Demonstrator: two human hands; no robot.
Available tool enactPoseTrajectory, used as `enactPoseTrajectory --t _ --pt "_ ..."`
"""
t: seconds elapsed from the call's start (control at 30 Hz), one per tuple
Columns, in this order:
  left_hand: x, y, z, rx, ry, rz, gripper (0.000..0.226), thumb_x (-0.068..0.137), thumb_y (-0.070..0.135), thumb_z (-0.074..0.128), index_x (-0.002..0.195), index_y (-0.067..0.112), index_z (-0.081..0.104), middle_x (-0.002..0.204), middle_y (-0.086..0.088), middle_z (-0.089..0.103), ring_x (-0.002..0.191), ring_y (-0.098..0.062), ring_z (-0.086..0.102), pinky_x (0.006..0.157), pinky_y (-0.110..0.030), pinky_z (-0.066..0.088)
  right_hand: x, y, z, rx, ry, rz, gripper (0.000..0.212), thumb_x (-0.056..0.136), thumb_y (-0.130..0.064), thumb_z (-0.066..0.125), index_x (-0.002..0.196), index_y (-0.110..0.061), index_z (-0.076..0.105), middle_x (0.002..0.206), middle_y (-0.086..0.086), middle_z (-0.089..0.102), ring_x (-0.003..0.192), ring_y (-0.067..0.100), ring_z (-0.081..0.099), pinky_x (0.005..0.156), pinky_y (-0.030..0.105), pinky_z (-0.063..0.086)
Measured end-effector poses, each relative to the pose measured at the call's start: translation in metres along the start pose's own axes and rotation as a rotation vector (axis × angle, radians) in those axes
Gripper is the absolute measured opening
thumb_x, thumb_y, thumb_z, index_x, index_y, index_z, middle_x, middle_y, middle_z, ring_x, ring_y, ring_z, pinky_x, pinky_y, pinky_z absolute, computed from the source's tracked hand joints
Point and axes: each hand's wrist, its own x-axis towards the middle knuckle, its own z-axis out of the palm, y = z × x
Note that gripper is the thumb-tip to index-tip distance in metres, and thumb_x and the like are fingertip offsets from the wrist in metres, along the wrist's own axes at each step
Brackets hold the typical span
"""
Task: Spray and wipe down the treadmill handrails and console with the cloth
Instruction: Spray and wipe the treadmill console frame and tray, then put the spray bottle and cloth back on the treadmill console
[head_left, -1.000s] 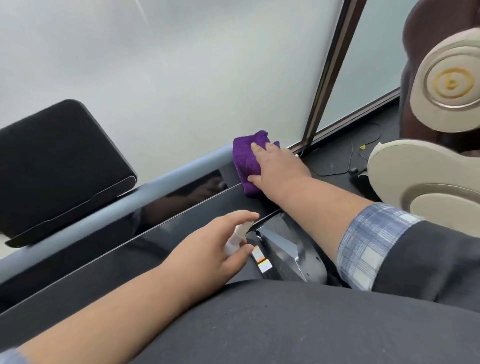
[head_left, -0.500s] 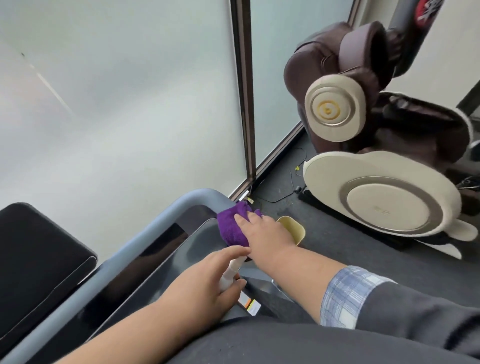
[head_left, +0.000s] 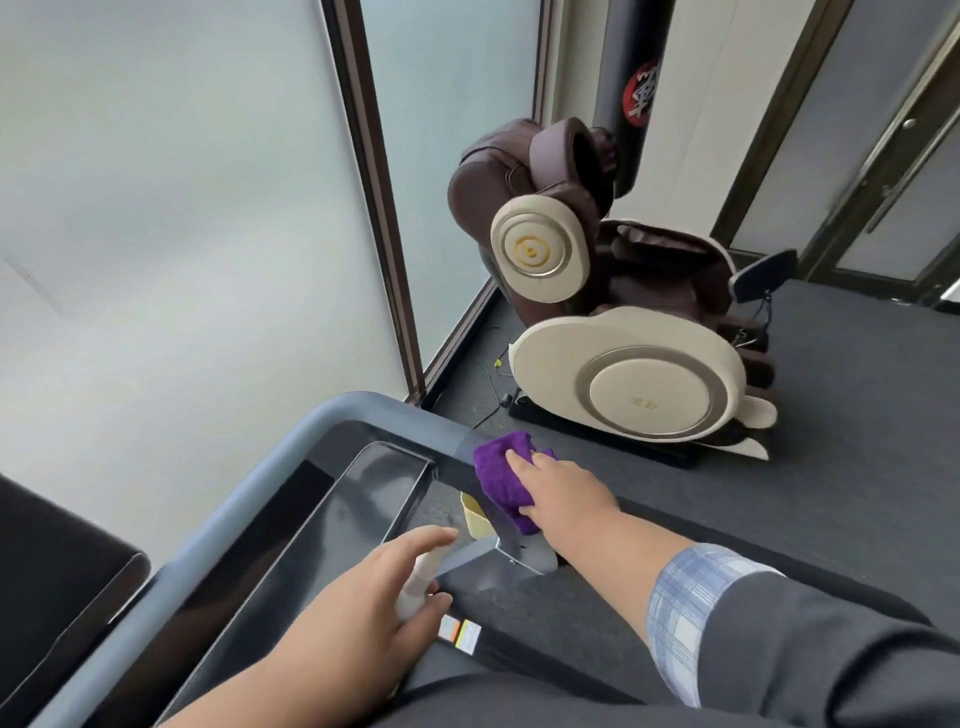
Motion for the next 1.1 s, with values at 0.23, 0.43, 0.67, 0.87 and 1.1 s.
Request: enactPoseTrajectory --t 0.23,0.43,0.67,0.87,1.1 --pt "-0.024 0.015 0.019 -0.085 0.016 0.025 0.061 0.089 0.038 0.064 0.115 0.076 0.023 0.109 0.040 0.051 0.092 0.008 0.057 0.074 -0.010 0.041 -0.082 -0.003 -0.005 0.254 0.090 0.152 0.068 0.096 -0.044 0.057 0.155 -0.034 0.024 0.145 0.001 0.046 0.123 0.029 0.053 0.097 0.042 0.047" --pt "-0.032 0.036 0.053 -0.214 0.008 0.033 0.062 0.089 0.028 0.064 0.121 0.068 0.029 0.100 0.029 0.059 0.083 0.001 0.061 0.072 -0.024 0.049 -0.180 -0.018 0.030 0.730 0.222 0.271 0.074 0.091 -0.046 0.065 0.155 -0.036 0.029 0.150 -0.007 0.043 0.134 0.014 0.044 0.108 0.027 0.036" --pt "-0.032 0.095 0.099 -0.218 -0.147 0.084 0.017 0.091 0.025 0.061 0.093 0.041 0.056 0.086 0.025 0.064 0.074 0.001 0.061 0.063 -0.026 0.046 -0.270 0.008 0.061 1.002 0.426 0.386 0.073 0.088 -0.046 0.070 0.151 -0.043 0.033 0.141 -0.019 0.049 0.117 -0.006 0.046 0.097 0.012 0.033" --pt "-0.017 0.175 0.142 -0.098 -0.279 0.254 0.016 0.085 0.036 0.071 0.089 0.036 0.056 0.087 0.032 0.062 0.080 0.006 0.059 0.066 -0.014 0.043 -0.326 0.064 0.063 1.063 0.570 0.409 0.074 0.085 -0.056 0.069 0.148 -0.053 0.031 0.138 -0.026 0.050 0.124 -0.005 0.048 0.102 0.014 0.036" --pt "-0.024 0.292 0.246 -0.021 -0.427 0.376 0.023 0.081 0.038 0.075 0.087 0.040 0.052 0.080 0.015 0.063 0.079 0.010 0.056 0.062 -0.012 0.041 -0.428 0.173 0.093 1.091 0.485 0.435 0.076 0.094 -0.044 0.064 0.155 -0.043 0.018 0.153 -0.014 0.037 0.130 -0.009 0.032 0.108 0.015 0.027"
